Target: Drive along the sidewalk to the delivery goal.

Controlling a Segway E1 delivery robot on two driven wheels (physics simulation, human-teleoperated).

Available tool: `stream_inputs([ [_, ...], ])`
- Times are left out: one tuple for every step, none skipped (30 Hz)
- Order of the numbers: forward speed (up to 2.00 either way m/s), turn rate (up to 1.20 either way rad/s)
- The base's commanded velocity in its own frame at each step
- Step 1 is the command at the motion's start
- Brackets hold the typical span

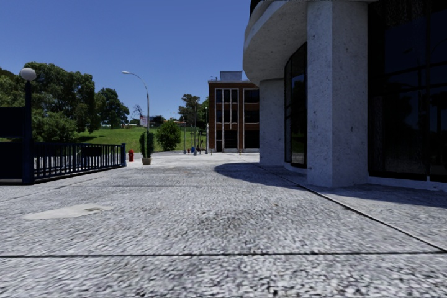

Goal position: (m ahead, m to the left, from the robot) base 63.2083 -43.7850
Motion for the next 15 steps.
stream_inputs([
  [2.00, 0.00],
  [2.00, 0.00],
  [2.00, 0.00],
  [2.00, 0.00],
  [2.00, 0.00],
  [2.00, 0.00],
  [2.00, 0.00],
  [2.00, 0.00],
  [2.00, 0.00],
  [2.00, 0.00],
  [2.00, 0.00],
  [2.00, 0.00],
  [2.00, 0.00],
  [2.00, 0.00],
  [2.00, 0.00],
])
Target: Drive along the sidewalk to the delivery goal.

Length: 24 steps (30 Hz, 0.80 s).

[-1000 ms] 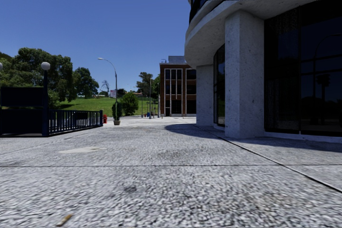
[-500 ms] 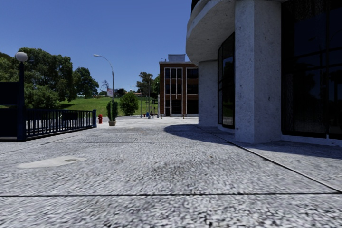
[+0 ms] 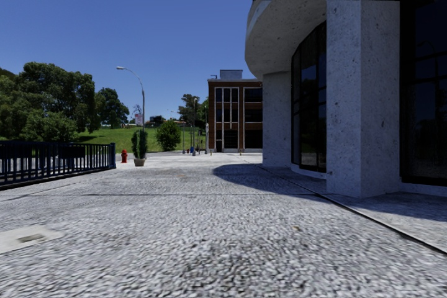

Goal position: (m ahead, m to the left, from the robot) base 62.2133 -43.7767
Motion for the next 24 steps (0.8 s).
stream_inputs([
  [2.00, 0.00],
  [2.00, 0.00],
  [2.00, 0.00],
  [2.00, 0.00],
  [2.00, 0.00],
  [2.00, 0.00],
  [2.00, 0.00],
  [2.00, 0.00],
  [2.00, 0.00],
  [2.00, 0.00],
  [2.00, 0.00],
  [2.00, 0.00],
  [2.00, 0.00],
  [2.00, 0.00],
  [2.00, 0.00],
  [2.00, 0.00],
  [2.00, 0.00],
  [2.00, 0.00],
  [2.00, 0.00],
  [2.00, 0.00],
  [2.00, 0.00],
  [2.00, 0.00],
  [2.00, 0.00],
  [2.00, 0.00],
])
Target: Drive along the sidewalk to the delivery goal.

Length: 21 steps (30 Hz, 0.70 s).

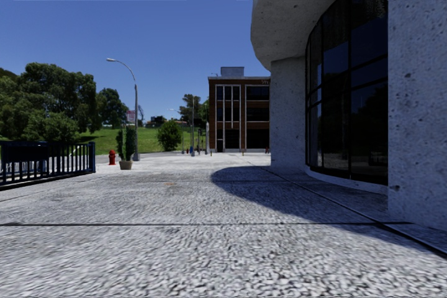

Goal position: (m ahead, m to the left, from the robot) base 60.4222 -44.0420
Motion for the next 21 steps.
stream_inputs([
  [2.00, 0.00],
  [2.00, 0.00],
  [2.00, 0.00],
  [2.00, 0.00],
  [2.00, 0.00],
  [2.00, 0.00],
  [2.00, 0.00],
  [2.00, 0.00],
  [2.00, 0.00],
  [2.00, 0.00],
  [2.00, 0.00],
  [2.00, 0.00],
  [2.00, 0.00],
  [2.00, 0.00],
  [2.00, 0.00],
  [2.00, 0.00],
  [2.00, 0.00],
  [2.00, 0.00],
  [2.00, 0.00],
  [2.00, 0.00],
  [2.00, 0.00],
])
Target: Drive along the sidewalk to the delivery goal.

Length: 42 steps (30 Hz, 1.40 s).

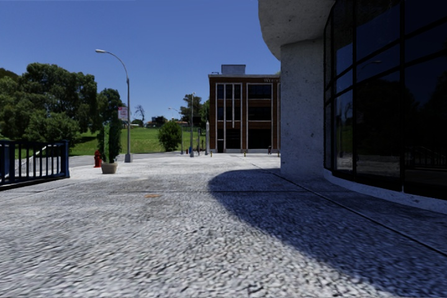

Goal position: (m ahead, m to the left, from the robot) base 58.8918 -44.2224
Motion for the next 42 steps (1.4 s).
stream_inputs([
  [2.00, 0.00],
  [2.00, 0.00],
  [2.00, 0.00],
  [2.00, 0.00],
  [2.00, 0.00],
  [2.00, 0.00],
  [2.00, 0.00],
  [2.00, 0.00],
  [2.00, 0.00],
  [2.00, 0.00],
  [2.00, 0.00],
  [2.00, 0.00],
  [2.00, 0.00],
  [2.00, 0.00],
  [2.00, 0.00],
  [2.00, 0.00],
  [2.00, 0.00],
  [2.00, 0.00],
  [2.00, 0.00],
  [2.00, 0.00],
  [2.00, 0.00],
  [2.00, 0.00],
  [2.00, 0.00],
  [2.00, 0.00],
  [2.00, 0.00],
  [2.00, 0.00],
  [2.00, 0.00],
  [2.00, 0.00],
  [2.00, 0.00],
  [2.00, 0.00],
  [2.00, 0.00],
  [2.00, 0.00],
  [2.00, 0.00],
  [2.00, 0.00],
  [2.00, 0.00],
  [2.00, 0.00],
  [2.00, 0.00],
  [2.00, 0.00],
  [2.00, 0.00],
  [2.00, 0.00],
  [2.00, 0.00],
  [2.00, 0.00],
])
